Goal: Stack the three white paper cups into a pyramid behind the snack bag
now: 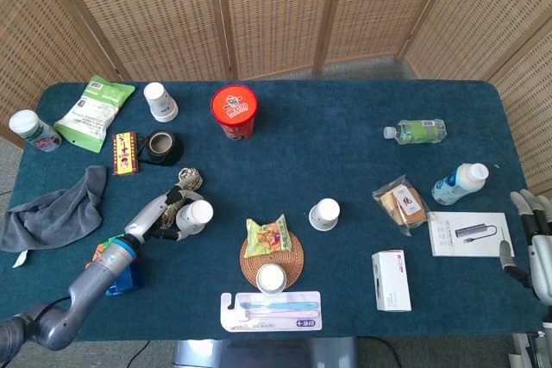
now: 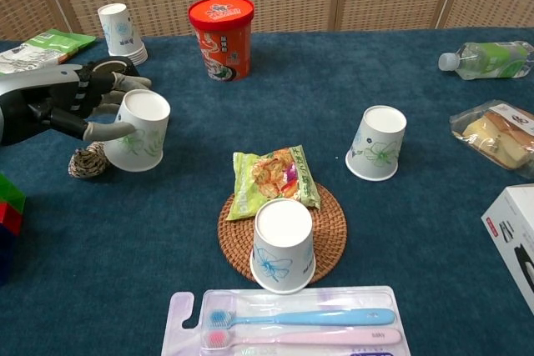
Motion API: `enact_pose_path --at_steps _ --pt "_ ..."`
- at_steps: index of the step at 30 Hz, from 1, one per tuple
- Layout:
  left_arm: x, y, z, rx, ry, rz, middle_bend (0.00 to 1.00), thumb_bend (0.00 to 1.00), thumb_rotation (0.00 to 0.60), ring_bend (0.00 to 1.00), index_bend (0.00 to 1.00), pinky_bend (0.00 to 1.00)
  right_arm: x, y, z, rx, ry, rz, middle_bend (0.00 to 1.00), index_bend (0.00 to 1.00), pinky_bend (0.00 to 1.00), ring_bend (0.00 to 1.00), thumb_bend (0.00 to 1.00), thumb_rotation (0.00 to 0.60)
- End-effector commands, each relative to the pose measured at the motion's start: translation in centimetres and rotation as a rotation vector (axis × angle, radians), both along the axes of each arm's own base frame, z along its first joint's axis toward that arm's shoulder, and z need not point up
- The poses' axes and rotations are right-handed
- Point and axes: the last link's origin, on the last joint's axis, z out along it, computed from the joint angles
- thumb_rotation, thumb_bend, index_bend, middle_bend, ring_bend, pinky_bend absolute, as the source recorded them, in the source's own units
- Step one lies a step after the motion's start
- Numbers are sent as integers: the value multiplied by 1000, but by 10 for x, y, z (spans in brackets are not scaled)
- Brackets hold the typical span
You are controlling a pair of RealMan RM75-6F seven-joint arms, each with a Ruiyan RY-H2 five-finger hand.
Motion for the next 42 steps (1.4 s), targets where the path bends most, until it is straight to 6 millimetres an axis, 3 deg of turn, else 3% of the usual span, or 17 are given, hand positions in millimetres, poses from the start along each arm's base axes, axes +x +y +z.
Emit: enact_pose_path --at_steps 1,18,23,28,34,42 --pt "8 5 -2 -14 -33 14 0 414 600 0 262 0 -1 0 1 -3 -3 -2 0 0 0 0 531 600" --pt "40 14 -22 -69 -105 7 0 414 600 0 215 0 -8 3 8 -23 -20 -16 0 0 0 0 530 600" --pt "45 12 -2 -26 -153 -29 0 415 598 0 56 0 -8 4 11 -27 -21 -20 0 0 0 0 531 600" --pt "45 10 23 2 -90 -118 0 415 572 0 0 0 -6 2 10 -20 -22 -13 0 0 0 0 531 600" --pt "34 3 53 42 108 -241 0 415 567 0 0 0 -5 -1 8 -7 -16 -17 0 0 0 0 531 600" --pt "12 -11 82 99 530 -425 0 416 568 0 0 0 -2 -8 2 28 -10 -19 0 0 0 0 532 600"
